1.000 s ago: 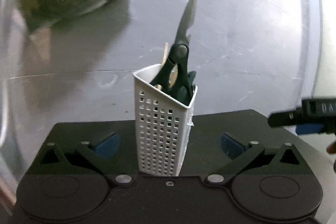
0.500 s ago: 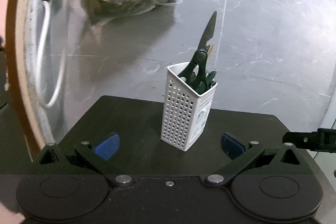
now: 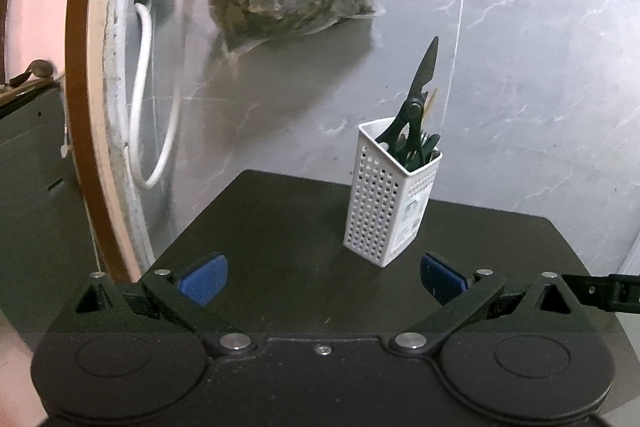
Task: Organize utensils
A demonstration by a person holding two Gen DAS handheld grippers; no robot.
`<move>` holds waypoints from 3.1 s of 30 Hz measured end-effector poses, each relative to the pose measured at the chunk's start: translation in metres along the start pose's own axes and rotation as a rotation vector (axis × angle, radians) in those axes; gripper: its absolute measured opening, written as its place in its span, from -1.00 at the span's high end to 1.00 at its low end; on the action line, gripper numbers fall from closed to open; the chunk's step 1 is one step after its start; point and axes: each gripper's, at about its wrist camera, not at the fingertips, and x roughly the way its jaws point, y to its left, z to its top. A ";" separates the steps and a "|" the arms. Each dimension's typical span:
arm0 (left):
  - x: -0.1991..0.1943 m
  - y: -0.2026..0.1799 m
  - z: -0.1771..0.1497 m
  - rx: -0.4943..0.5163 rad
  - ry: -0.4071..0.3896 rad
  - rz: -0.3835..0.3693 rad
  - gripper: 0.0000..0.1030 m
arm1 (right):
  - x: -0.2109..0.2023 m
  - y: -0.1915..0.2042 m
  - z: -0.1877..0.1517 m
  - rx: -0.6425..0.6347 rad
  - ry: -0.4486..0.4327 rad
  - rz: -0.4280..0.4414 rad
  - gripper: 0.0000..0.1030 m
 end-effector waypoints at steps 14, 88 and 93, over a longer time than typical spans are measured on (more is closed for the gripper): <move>0.000 0.028 0.002 0.012 0.079 -0.012 -0.99 | -0.003 0.023 -0.012 0.003 0.048 -0.080 -1.00; 0.001 0.037 -0.016 0.115 0.113 -0.109 -0.99 | -0.023 0.050 -0.040 0.001 0.031 -0.179 -1.00; 0.000 0.038 -0.016 0.111 0.118 -0.112 -0.99 | -0.024 0.051 -0.040 0.000 0.030 -0.178 -1.00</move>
